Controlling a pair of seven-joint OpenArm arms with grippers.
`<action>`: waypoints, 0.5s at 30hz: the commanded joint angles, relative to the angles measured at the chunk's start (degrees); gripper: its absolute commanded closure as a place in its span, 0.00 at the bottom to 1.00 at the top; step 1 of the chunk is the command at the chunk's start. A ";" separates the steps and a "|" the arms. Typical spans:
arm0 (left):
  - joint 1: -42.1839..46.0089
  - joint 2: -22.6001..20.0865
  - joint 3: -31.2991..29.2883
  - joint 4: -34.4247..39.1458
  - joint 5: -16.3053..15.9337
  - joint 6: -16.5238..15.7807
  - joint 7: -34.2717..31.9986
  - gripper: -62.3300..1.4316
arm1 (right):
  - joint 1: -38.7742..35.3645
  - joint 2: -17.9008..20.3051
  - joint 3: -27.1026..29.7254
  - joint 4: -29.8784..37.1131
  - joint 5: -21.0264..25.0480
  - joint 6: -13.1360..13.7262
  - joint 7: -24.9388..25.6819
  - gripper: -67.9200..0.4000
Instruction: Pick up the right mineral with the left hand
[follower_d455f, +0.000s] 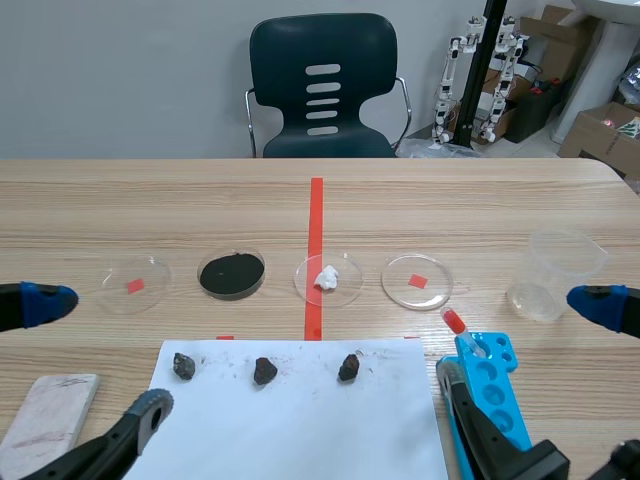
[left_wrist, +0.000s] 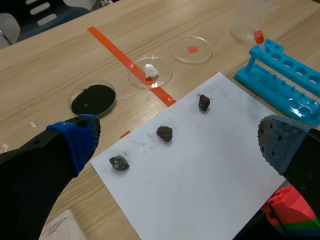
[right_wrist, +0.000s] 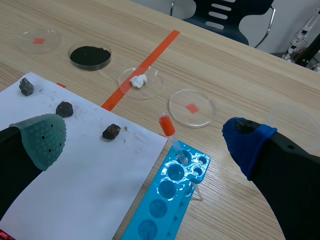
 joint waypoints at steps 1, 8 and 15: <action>-2.80 0.35 2.12 1.14 -1.25 0.04 2.89 0.00 | 0.50 0.44 0.09 0.22 0.39 0.00 0.85 0.00; -14.27 0.46 11.06 1.14 -6.54 2.34 19.06 0.00 | 0.50 0.44 0.09 0.22 0.39 0.00 0.85 0.00; -26.38 0.42 23.04 1.11 -7.13 15.80 30.91 0.00 | 0.50 0.44 0.09 0.22 0.39 0.00 0.85 0.00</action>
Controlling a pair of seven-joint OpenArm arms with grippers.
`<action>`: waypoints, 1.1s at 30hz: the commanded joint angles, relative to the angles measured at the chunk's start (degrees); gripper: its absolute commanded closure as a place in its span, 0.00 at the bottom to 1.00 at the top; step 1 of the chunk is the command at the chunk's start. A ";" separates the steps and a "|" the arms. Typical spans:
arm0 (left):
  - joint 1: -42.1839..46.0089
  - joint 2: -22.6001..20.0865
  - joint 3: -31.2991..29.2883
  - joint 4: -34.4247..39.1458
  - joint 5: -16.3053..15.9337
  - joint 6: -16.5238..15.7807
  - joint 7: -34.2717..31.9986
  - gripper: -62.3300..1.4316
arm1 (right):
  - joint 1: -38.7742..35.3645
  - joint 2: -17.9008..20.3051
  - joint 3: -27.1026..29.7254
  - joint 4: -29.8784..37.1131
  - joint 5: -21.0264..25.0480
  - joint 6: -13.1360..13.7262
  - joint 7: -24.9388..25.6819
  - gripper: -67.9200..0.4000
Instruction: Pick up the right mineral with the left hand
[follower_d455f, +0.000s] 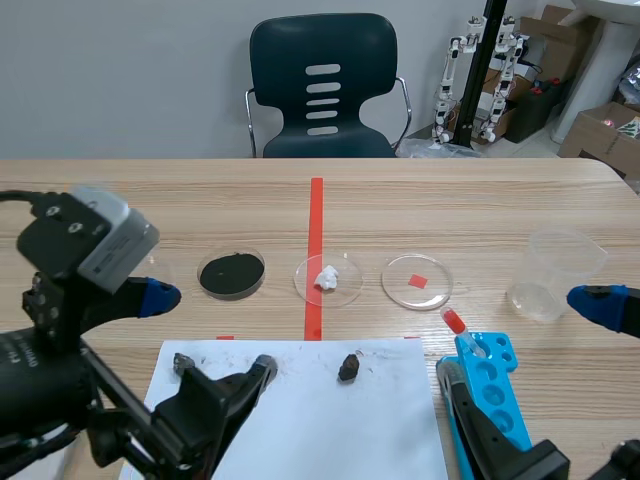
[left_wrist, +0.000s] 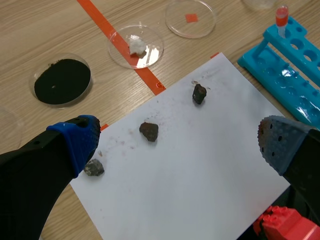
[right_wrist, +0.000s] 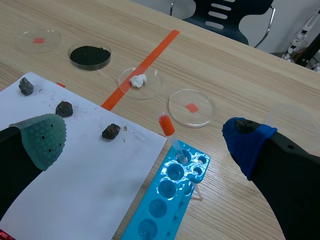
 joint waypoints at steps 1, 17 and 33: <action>-2.64 0.39 2.10 1.14 -0.28 2.97 1.36 0.00 | 0.50 0.44 0.09 0.22 0.39 0.00 0.85 0.00; -31.19 4.72 28.68 -12.90 -2.47 21.18 12.20 0.00 | 0.50 0.44 0.09 0.22 0.39 0.00 0.85 0.00; -42.12 17.49 39.21 -29.38 -1.05 27.21 17.03 0.00 | 0.50 0.44 0.09 0.22 0.39 0.00 0.85 0.00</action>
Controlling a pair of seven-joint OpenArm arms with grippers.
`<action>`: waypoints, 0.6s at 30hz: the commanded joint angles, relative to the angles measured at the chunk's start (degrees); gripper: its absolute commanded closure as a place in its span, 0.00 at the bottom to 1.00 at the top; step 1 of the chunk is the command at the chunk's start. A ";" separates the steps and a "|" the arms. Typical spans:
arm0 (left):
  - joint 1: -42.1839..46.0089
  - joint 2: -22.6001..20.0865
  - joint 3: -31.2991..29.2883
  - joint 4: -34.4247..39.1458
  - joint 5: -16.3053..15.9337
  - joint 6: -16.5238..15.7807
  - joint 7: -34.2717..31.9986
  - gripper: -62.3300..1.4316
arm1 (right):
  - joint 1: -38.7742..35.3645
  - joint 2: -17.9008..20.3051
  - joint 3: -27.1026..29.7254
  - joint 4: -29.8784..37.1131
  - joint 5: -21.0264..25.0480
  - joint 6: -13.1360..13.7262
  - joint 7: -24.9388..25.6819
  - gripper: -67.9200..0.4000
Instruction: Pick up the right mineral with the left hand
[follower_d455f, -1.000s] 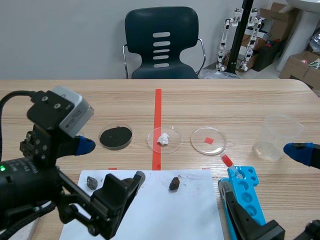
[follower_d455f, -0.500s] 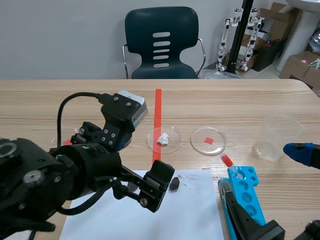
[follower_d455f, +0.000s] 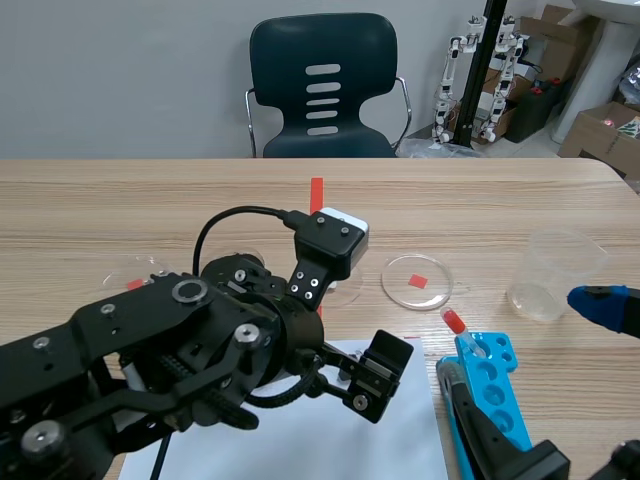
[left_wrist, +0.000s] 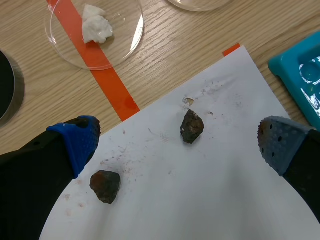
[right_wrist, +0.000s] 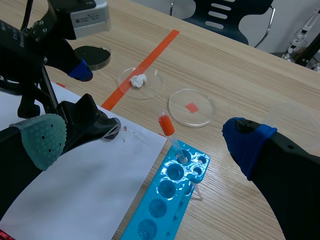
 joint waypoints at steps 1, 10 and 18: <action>-0.50 1.16 0.17 -0.11 0.46 0.04 -0.48 0.00 | 0.50 0.44 0.09 0.26 0.39 0.00 0.85 0.00; -2.51 5.53 0.22 -8.07 1.55 0.02 1.55 0.00 | 0.50 0.44 0.09 0.26 0.39 0.00 0.85 0.00; -4.22 9.09 0.22 -15.13 1.55 -0.13 2.12 0.05 | 0.50 0.44 0.09 0.26 0.39 0.00 0.85 0.00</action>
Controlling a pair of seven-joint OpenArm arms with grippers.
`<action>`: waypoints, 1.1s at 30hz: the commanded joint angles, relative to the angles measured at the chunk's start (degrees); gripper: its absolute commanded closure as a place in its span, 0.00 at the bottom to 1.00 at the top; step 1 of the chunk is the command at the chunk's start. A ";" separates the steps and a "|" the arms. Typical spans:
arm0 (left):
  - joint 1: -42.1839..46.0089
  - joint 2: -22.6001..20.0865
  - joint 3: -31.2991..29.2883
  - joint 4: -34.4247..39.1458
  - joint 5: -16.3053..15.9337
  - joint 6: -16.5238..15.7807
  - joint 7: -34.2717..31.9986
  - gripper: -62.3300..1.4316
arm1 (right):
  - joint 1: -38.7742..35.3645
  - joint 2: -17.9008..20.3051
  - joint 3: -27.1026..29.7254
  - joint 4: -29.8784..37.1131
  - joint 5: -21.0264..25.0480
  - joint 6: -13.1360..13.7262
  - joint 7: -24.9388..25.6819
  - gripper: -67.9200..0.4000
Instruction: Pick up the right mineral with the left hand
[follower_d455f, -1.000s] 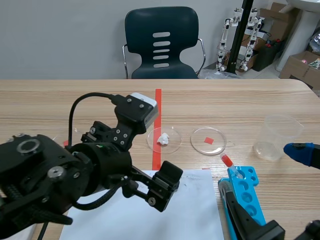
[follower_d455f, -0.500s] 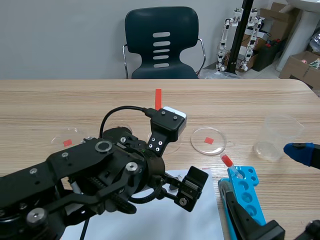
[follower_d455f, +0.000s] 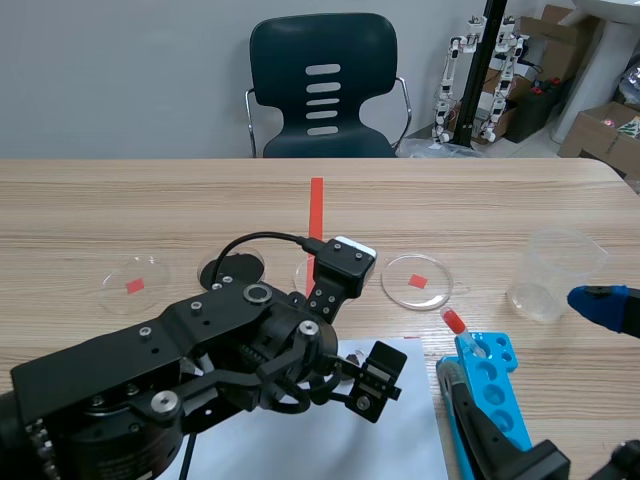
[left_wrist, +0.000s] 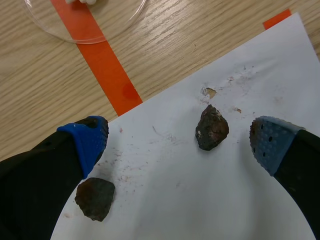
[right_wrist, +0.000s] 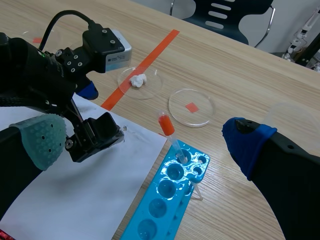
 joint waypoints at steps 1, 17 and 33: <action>-0.68 1.29 0.17 -0.28 0.07 -0.13 -0.26 0.05 | 0.50 0.44 0.09 0.26 0.39 0.00 0.87 0.00; -0.94 3.69 0.17 -4.09 0.07 -0.17 -1.31 0.37 | 0.50 0.44 0.09 0.26 0.39 0.00 0.85 0.00; -0.92 4.98 0.17 -4.09 -0.37 -0.13 -3.21 0.48 | 0.50 0.44 0.09 0.26 0.39 0.00 0.85 0.00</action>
